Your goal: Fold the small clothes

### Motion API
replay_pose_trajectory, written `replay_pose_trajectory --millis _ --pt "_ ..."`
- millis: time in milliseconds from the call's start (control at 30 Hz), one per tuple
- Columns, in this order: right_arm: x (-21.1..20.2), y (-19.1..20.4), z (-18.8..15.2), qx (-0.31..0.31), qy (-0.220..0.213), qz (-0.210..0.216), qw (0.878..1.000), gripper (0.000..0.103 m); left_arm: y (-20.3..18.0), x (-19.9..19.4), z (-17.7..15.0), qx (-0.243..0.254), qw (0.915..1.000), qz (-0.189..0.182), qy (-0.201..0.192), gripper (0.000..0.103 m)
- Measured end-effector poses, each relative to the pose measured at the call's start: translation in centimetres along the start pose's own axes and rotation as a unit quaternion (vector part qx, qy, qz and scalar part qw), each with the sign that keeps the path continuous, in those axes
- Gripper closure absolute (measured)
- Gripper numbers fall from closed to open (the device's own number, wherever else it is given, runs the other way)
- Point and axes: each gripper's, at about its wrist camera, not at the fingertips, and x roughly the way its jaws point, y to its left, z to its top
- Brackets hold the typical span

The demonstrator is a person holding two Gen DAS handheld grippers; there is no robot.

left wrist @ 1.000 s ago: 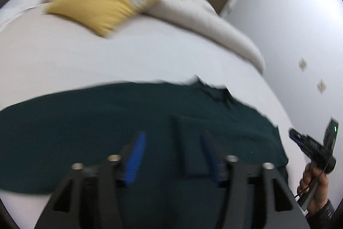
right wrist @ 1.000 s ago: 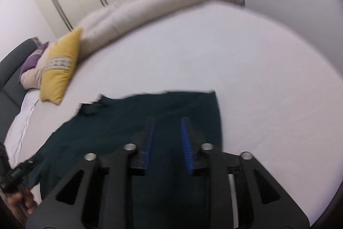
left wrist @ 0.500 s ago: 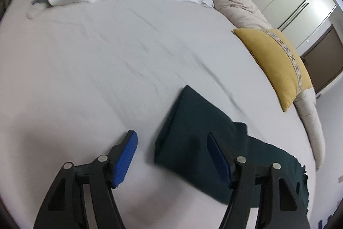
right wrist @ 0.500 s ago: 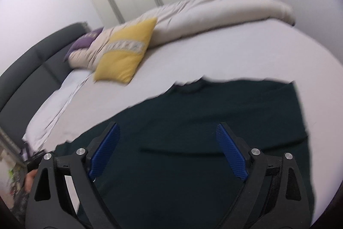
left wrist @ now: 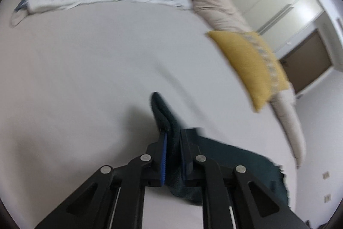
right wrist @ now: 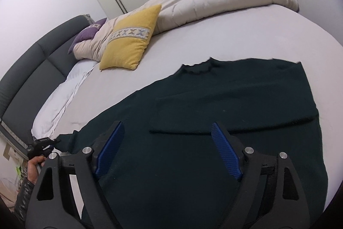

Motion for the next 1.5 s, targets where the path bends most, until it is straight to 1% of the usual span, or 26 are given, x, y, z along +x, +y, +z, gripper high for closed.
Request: replay_pose_trajectory --millis 67,100,167,233,267,333,367,467,567,633,667,700,733,800,833,933,967,1000,1067,1100,1133,1167,1233,1267,1400,1500 --pt "-0.5 -1.3 -0.3 0.013 -0.001 -0.003 1.000 0.022 -4.4 -0.9 -1.0 0.031 0.9989 -0.036 0.001 0.092" --pt "-0.7 -1.8 -0.5 0.018 -0.002 -0.006 1.000 0.022 -7.8 -1.2 -2.0 0.055 0.9965 -0.062 0.005 0.092" --pt "-1.2 -3.1 -0.8 0.031 -0.004 -0.010 0.999 0.022 -12.4 -1.5 -4.0 0.090 0.9909 -0.099 0.016 0.092" --pt "-1.6 -4.6 -1.3 0.049 -0.005 -0.014 0.999 0.022 -17.9 -1.1 -7.2 0.129 0.9811 -0.139 0.037 0.092" --pt "-1.8 -5.4 -1.5 0.059 -0.005 -0.017 0.998 0.022 -21.0 -0.7 -9.5 0.156 0.9740 -0.157 0.046 0.092" --pt "-2.0 -7.2 -1.9 0.082 -0.004 -0.021 0.996 0.022 -24.9 0.6 -13.1 0.186 0.9638 -0.179 0.065 0.092" --pt "-2.0 -7.7 -2.1 0.091 -0.003 -0.021 0.996 0.022 -26.9 1.8 -15.5 0.197 0.9579 -0.190 0.088 0.092" --pt "-1.7 -10.3 -3.0 0.125 0.012 -0.029 0.992 0.022 -30.5 5.0 -22.0 0.232 0.9437 -0.196 0.131 0.092" --pt "-0.4 -11.6 -4.0 0.143 0.035 -0.031 0.989 0.022 -31.3 8.8 -27.2 0.238 0.9332 -0.190 0.190 0.087" --pt "0.8 -12.0 -4.4 0.148 0.053 -0.028 0.987 0.022 -30.7 10.1 -29.1 0.237 0.9296 -0.175 0.222 0.072" --pt "1.5 -11.9 -4.5 0.149 0.062 -0.023 0.987 0.022 -30.2 10.2 -29.3 0.229 0.9286 -0.177 0.232 0.072" --pt "2.2 -11.7 -4.5 0.148 0.069 -0.017 0.986 0.022 -29.6 9.7 -29.3 0.225 0.9283 -0.187 0.230 0.065" --pt "2.7 -11.4 -4.4 0.145 0.074 -0.012 0.987 0.022 -29.3 8.8 -29.2 0.226 0.9272 -0.193 0.228 0.048" --pt "4.3 -10.2 -3.9 0.131 0.082 0.000 0.988 0.022 -28.3 6.6 -28.2 0.228 0.9286 -0.205 0.209 0.027" --pt "5.0 -9.5 -3.7 0.125 0.086 0.008 0.988 0.022 -27.6 5.4 -27.4 0.225 0.9315 -0.212 0.192 0.022" --pt "8.0 -6.4 -2.8 0.100 0.106 0.036 0.989 0.022 -25.4 2.9 -25.2 0.205 0.9361 -0.230 0.170 0.021" --pt "9.2 -5.6 -2.7 0.088 0.117 0.033 0.989 0.022 -24.4 2.3 -24.3 0.201 0.9407 -0.223 0.158 0.022" --pt "10.4 -5.0 -2.7 0.078 0.131 0.026 0.988 0.022 -23.5 2.1 -23.9 0.199 0.9447 -0.213 0.150 0.022" --pt "13.2 -4.2 -2.8 0.072 0.160 -0.005 0.985 0.028 -22.2 2.0 -22.1 0.191 0.9518 -0.199 0.134 0.022" --pt "13.9 -3.8 -2.7 0.068 0.161 -0.013 0.985 0.030 -21.3 2.1 -21.2 0.186 0.9563 -0.188 0.126 0.022" --pt "14.5 -3.3 -2.4 0.056 0.156 -0.020 0.986 0.046 -20.7 2.4 -20.4 0.178 0.9602 -0.177 0.121 0.022" --pt "14.9 -2.5 -2.4 0.043 0.157 -0.031 0.986 0.074 -19.8 2.6 -19.4 0.166 0.9645 -0.169 0.117 0.023" --pt "15.6 -2.0 -2.0 0.031 0.170 -0.050 0.984 0.086 -18.6 3.1 -18.1 0.147 0.9704 -0.157 0.110 0.023" --pt "15.6 -1.7 -1.8 0.027 0.169 -0.050 0.984 0.097 -18.3 3.3 -17.3 0.141 0.9727 -0.153 0.104 0.023" --pt "13.0 0.3 0.2 -0.016 0.137 -0.035 0.990 0.097 -18.0 3.5 -15.2 0.146 0.9756 -0.139 0.087 0.023" --pt "10.3 0.8 3.1 -0.051 0.097 -0.036 0.993 0.097 -18.3 4.1 -14.2 0.145 0.9770 -0.133 0.083 0.023"
